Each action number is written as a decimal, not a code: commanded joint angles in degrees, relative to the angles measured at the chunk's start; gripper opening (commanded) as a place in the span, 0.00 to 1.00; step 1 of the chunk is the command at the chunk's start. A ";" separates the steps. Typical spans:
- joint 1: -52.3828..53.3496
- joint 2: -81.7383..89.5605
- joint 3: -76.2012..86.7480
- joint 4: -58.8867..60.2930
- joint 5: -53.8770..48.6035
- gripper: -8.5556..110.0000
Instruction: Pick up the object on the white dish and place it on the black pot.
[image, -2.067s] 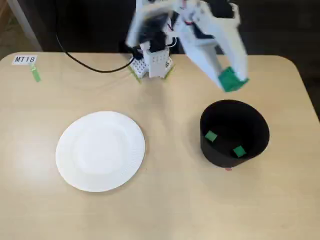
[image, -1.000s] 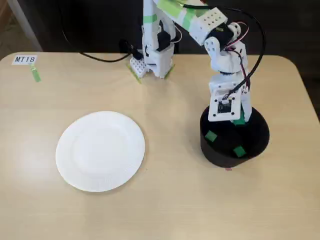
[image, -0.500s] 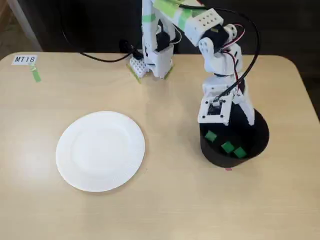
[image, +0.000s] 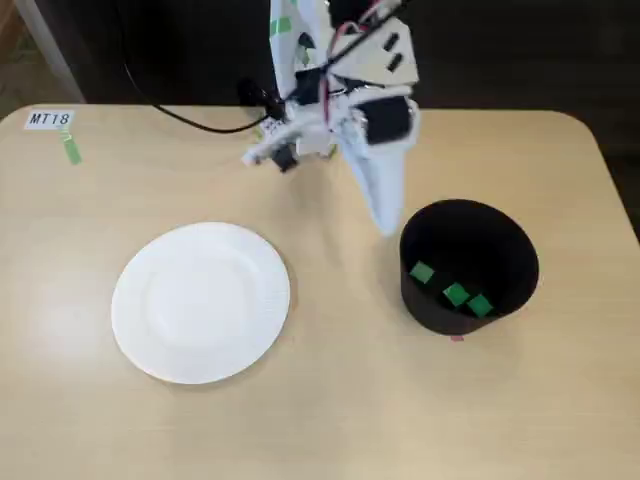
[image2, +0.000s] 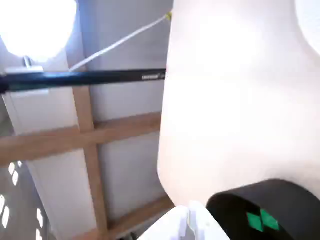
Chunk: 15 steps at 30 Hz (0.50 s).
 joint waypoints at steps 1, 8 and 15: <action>6.59 10.20 8.44 0.88 1.85 0.07; 9.49 30.06 29.27 3.52 1.23 0.07; 9.14 49.22 47.11 7.82 1.32 0.07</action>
